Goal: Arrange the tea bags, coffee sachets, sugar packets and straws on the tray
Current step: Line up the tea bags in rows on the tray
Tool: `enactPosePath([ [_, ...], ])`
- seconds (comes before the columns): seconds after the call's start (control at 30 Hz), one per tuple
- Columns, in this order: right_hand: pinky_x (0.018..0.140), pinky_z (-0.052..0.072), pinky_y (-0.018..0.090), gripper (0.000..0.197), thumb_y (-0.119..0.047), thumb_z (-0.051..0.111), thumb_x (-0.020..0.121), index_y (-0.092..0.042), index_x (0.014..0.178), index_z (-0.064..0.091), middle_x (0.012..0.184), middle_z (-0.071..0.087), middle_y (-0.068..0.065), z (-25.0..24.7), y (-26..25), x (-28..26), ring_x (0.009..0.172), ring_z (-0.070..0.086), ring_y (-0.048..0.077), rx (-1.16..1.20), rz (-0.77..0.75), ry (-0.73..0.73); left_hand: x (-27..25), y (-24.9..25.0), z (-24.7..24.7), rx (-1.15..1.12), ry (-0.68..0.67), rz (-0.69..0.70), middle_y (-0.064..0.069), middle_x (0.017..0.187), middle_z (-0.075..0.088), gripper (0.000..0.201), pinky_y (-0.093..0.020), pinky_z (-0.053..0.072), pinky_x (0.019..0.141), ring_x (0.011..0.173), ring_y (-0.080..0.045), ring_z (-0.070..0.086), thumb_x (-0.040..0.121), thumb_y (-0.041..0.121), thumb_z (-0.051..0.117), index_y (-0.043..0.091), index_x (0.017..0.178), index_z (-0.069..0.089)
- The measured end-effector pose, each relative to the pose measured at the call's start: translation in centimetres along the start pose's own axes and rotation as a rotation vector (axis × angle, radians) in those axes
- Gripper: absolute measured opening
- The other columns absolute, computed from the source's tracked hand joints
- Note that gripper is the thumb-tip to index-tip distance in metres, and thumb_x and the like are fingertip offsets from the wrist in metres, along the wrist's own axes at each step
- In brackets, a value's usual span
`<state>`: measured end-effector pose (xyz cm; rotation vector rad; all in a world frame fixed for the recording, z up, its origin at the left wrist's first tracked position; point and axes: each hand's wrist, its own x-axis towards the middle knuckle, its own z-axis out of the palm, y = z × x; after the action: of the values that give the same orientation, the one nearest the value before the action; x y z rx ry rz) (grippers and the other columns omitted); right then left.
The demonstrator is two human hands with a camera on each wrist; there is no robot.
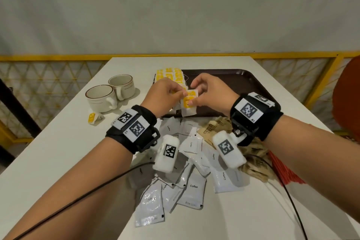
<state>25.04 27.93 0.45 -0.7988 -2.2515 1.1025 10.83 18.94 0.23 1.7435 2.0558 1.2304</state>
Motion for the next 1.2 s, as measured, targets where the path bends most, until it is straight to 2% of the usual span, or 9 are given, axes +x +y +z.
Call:
enactPosePath([
  [0.17, 0.055, 0.046, 0.015, 0.016, -0.013, 0.075, 0.080, -0.012, 0.094, 0.067, 0.075, 0.062, -0.003, -2.2, 0.9, 1.5, 0.068, 0.057, 0.011, -0.197, 0.049, -0.018, 2.1, -1.5, 0.1, -0.153, -0.014, -0.047, 0.008, 0.080, 0.063, 0.009, -0.003, 0.039, 0.064, 0.069, 0.008, 0.054, 0.088, 0.012, 0.064, 0.013, 0.086, 0.073],
  [0.23, 0.059, 0.047, 0.019, 0.015, -0.018, 0.072, 0.083, -0.011, 0.096, 0.069, 0.081, 0.064, 0.000, -3.2, 1.5, 2.0, 0.074, 0.057, 0.013, -0.216, 0.083, -0.031, 3.3, -2.5, 0.1, -0.146, -0.009, -0.057, 0.011, 0.081, 0.061, 0.013, -0.001, 0.038, 0.064, 0.073, 0.004, 0.052, 0.087, 0.002, 0.062, 0.012, 0.089, 0.070],
  [0.4, 0.063, 0.050, 0.025, 0.009, -0.022, 0.068, 0.087, -0.017, 0.095, 0.065, 0.097, 0.069, 0.007, -4.4, 2.8, 3.6, 0.080, 0.060, 0.014, -0.230, 0.148, -0.033, 6.9, -3.3, 0.9, -0.114, -0.130, -0.097, 0.008, 0.076, 0.053, 0.024, -0.019, 0.041, 0.068, 0.069, -0.006, 0.049, 0.081, -0.002, 0.067, 0.014, 0.097, 0.060],
  [0.5, 0.062, 0.051, 0.026, 0.004, -0.019, 0.063, 0.091, -0.016, 0.094, 0.061, 0.094, 0.068, 0.007, -4.7, 3.2, 4.4, 0.073, 0.062, 0.013, -0.254, 0.173, -0.039, 9.0, -3.1, 1.5, 0.059, -0.227, -0.094, 0.007, 0.070, 0.054, 0.012, -0.026, 0.044, 0.068, 0.067, -0.010, 0.052, 0.082, 0.002, 0.068, 0.011, 0.086, 0.062],
  [0.63, 0.062, 0.052, 0.026, 0.006, -0.018, 0.061, 0.092, -0.019, 0.088, 0.058, 0.087, 0.067, 0.002, -4.4, 3.3, 5.0, 0.068, 0.063, 0.010, -0.230, 0.183, -0.129, 10.5, -2.8, 2.5, 0.280, -0.343, -0.096, 0.000, 0.081, 0.057, 0.010, -0.033, 0.050, 0.075, 0.079, -0.020, 0.055, 0.086, 0.010, 0.065, 0.005, 0.095, 0.063],
  [0.8, 0.056, 0.050, 0.022, 0.009, -0.017, 0.063, 0.092, -0.020, 0.085, 0.057, 0.082, 0.064, 0.002, -2.1, 3.0, 6.2, 0.067, 0.061, 0.010, -0.220, 0.128, -0.264, 11.5, -3.4, 2.8, 0.469, -0.452, -0.071, -0.003, 0.101, 0.059, 0.016, -0.028, 0.044, 0.077, 0.093, -0.020, 0.056, 0.089, 0.015, 0.061, 0.011, 0.104, 0.065],
  [0.9, 0.058, 0.053, 0.025, 0.012, -0.016, 0.063, 0.091, -0.020, 0.082, 0.057, 0.085, 0.064, 0.005, -0.3, 3.1, 7.1, 0.069, 0.061, 0.011, -0.241, 0.100, -0.292, 11.8, -3.6, 2.8, 0.506, -0.513, -0.071, -0.001, 0.099, 0.057, 0.016, -0.026, 0.041, 0.074, 0.090, -0.018, 0.053, 0.089, 0.015, 0.059, 0.014, 0.104, 0.065],
  [1.1, 0.062, 0.053, 0.024, 0.014, -0.007, 0.061, 0.090, -0.013, 0.078, 0.060, 0.077, 0.065, 0.005, -1.0, 4.1, 8.6, 0.063, 0.061, 0.011, -0.029, 0.188, -0.072, 12.6, -4.4, 1.4, 0.359, -0.439, -0.098, 0.008, 0.079, 0.058, 0.010, -0.029, 0.047, 0.082, 0.085, -0.015, 0.058, 0.079, 0.019, 0.074, 0.021, 0.086, 0.067],
  [1.2, 0.062, 0.055, 0.022, 0.018, 0.003, 0.063, 0.086, -0.010, 0.075, 0.058, 0.075, 0.065, 0.008, -2.1, 5.0, 9.0, 0.064, 0.062, 0.013, 0.020, 0.277, -0.054, 13.1, -5.0, 0.7, 0.377, -0.444, -0.111, 0.006, 0.085, 0.062, 0.009, -0.030, 0.046, 0.085, 0.088, -0.013, 0.057, 0.077, 0.019, 0.076, 0.023, 0.084, 0.071],
])
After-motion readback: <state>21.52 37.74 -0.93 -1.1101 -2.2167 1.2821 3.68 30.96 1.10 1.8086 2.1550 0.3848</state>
